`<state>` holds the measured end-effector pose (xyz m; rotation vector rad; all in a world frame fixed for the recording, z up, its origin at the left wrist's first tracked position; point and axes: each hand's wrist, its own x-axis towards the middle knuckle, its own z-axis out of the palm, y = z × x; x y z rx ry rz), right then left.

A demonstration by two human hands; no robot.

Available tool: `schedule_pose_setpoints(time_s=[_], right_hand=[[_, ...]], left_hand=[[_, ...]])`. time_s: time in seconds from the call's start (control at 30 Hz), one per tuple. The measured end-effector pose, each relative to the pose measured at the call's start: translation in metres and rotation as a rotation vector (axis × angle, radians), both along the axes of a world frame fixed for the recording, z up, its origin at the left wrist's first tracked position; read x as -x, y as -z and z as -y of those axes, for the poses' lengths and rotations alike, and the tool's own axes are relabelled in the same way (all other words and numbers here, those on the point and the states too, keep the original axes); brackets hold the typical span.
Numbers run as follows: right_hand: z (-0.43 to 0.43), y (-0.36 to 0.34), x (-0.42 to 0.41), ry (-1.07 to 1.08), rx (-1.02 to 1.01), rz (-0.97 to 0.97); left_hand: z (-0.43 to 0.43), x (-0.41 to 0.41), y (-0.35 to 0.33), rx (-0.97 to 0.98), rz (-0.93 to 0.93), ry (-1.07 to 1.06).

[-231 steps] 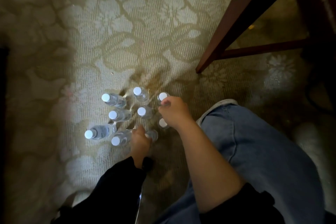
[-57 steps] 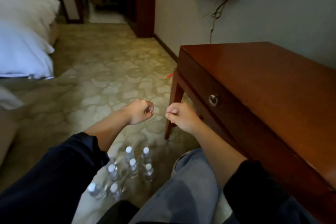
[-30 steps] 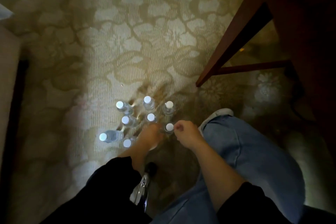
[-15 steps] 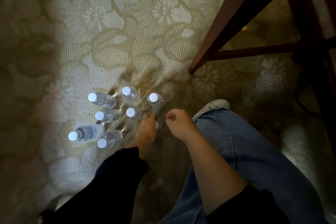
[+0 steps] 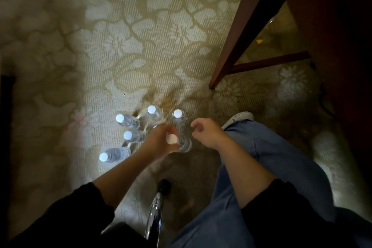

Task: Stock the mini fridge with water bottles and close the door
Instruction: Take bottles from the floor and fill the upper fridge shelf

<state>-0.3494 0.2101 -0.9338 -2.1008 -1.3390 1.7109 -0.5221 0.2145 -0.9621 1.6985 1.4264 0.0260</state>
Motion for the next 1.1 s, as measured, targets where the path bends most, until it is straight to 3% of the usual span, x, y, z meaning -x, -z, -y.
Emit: schedule_pose_setpoints(time_s=[0.2,0.43,0.6,0.8,1.1], right_hand=[[0.022,-0.052,0.016,-0.173,-0.07,-0.112],[0.047,-0.123,0.03,-0.139,-0.434,-0.171],[0.077,-0.178,0.033,-0.038,-0.605,-0.199],[0.11,-0.222,0.022,0.096,-0.729,-0.182],[0.15,-0.275,0.003,0.334,-0.996,-0.117]], left_hand=[[-0.005,0.01,-0.093,-0.159,0.108,0.128],[-0.003,0.016,-0.207,-0.265,0.146,0.274],[0.015,0.012,-0.273,-0.329,0.237,0.345],[0.039,0.001,-0.327,-0.29,0.5,0.348],[0.073,-0.009,-0.355,-0.326,0.646,0.364]])
